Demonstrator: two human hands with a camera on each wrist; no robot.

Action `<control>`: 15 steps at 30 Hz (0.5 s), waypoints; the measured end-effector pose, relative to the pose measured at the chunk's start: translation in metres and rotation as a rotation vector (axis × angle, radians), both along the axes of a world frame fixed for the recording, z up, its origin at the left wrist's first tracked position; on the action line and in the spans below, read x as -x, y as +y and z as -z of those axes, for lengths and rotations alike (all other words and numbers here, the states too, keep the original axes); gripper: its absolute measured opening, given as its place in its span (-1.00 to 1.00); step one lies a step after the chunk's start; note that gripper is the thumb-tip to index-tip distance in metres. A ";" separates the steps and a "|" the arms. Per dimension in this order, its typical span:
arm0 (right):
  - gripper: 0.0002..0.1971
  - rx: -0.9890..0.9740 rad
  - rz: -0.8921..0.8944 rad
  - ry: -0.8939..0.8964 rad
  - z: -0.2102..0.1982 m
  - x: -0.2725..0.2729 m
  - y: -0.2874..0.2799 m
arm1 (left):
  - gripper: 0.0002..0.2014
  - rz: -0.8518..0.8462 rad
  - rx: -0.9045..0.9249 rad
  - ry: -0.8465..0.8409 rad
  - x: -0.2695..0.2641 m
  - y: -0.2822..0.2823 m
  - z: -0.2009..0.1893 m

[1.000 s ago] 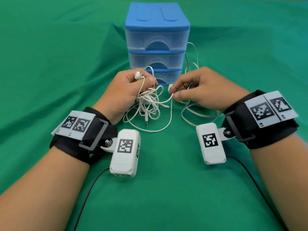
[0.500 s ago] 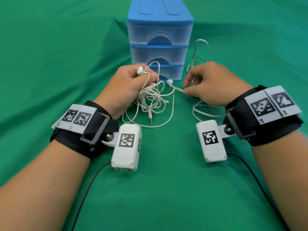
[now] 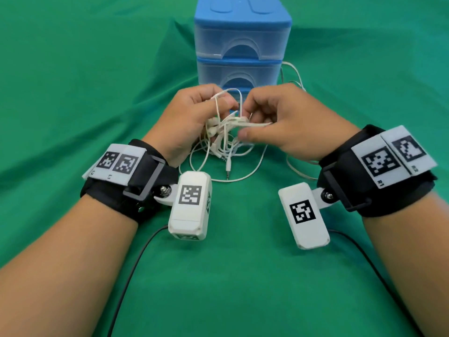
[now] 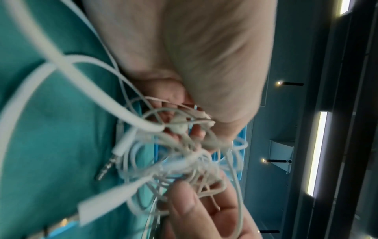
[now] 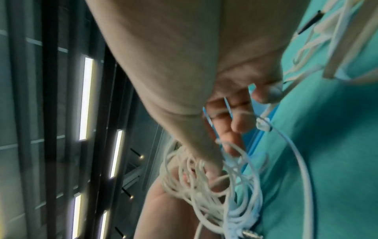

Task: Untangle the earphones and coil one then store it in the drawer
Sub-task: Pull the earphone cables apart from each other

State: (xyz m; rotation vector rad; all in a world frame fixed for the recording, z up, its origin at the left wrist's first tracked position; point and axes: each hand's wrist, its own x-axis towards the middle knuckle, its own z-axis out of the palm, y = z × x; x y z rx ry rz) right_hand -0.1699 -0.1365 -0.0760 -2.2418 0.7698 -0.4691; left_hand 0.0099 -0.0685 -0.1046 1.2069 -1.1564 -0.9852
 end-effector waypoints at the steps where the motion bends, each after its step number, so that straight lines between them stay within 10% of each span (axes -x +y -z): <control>1: -0.81 0.002 0.040 -0.027 0.002 0.000 -0.002 | -0.91 0.026 -0.013 0.048 0.001 0.001 -0.001; 8: -0.78 -0.057 0.343 -0.325 0.005 0.006 -0.015 | -0.62 0.153 -0.021 0.138 -0.001 0.005 -0.007; 15: -0.70 -0.058 0.315 -0.419 0.004 0.003 -0.009 | -0.82 0.097 0.010 0.039 0.001 0.002 0.000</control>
